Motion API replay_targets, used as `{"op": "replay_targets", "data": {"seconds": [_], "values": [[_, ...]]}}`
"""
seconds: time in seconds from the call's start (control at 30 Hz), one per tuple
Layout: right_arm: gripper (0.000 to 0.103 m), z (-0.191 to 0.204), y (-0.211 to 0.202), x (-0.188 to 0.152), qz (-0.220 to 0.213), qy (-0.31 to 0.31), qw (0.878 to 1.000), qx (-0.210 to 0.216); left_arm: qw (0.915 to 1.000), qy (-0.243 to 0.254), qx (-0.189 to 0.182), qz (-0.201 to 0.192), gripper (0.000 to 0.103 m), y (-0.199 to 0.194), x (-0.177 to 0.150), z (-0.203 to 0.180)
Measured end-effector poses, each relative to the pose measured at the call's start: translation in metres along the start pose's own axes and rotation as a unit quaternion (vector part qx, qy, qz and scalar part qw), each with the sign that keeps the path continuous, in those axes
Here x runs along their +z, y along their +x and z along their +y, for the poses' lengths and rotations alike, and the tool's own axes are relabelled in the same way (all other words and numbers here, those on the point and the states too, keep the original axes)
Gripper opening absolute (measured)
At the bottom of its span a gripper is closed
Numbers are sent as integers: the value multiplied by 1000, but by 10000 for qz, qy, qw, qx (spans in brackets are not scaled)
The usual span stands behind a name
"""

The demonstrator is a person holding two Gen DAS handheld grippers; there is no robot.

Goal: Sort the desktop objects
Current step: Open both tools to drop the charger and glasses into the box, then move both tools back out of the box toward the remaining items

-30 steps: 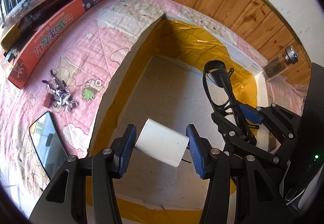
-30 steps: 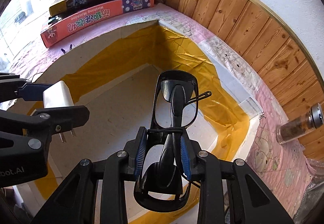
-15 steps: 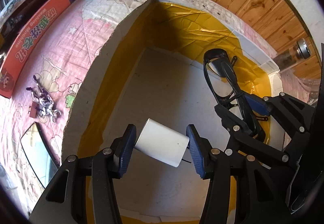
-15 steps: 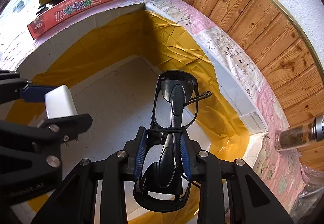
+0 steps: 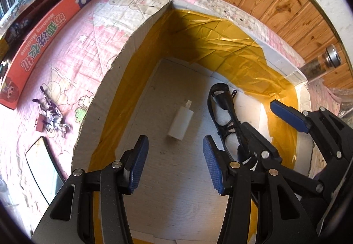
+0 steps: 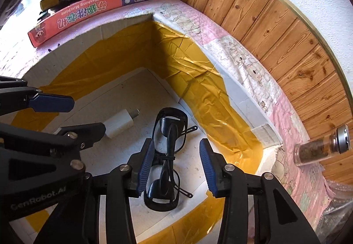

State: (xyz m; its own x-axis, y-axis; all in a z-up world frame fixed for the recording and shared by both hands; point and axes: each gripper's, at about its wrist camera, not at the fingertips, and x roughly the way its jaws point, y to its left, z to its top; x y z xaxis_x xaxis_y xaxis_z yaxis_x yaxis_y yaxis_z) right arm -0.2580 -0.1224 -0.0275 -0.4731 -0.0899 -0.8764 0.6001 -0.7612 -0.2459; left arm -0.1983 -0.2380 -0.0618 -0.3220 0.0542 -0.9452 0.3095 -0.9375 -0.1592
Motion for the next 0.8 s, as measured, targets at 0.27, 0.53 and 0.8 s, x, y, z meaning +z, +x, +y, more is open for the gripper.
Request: {"op": "replay_targets", "data": {"seconds": [0.27,0.53,0.8], "values": [[49,5,-40,-11,-500,122,9984,-236,9997,94,6,-228,54,-23,-11,-4],[52,7,-66,-29,-680,285,9967,-345,9994,131,-29,-334,54,-40,-28,-10],[52,5,-89,-50,-761,403,9957,-345,9986,224,-87,-462,54,-63,-51,-22]]}}
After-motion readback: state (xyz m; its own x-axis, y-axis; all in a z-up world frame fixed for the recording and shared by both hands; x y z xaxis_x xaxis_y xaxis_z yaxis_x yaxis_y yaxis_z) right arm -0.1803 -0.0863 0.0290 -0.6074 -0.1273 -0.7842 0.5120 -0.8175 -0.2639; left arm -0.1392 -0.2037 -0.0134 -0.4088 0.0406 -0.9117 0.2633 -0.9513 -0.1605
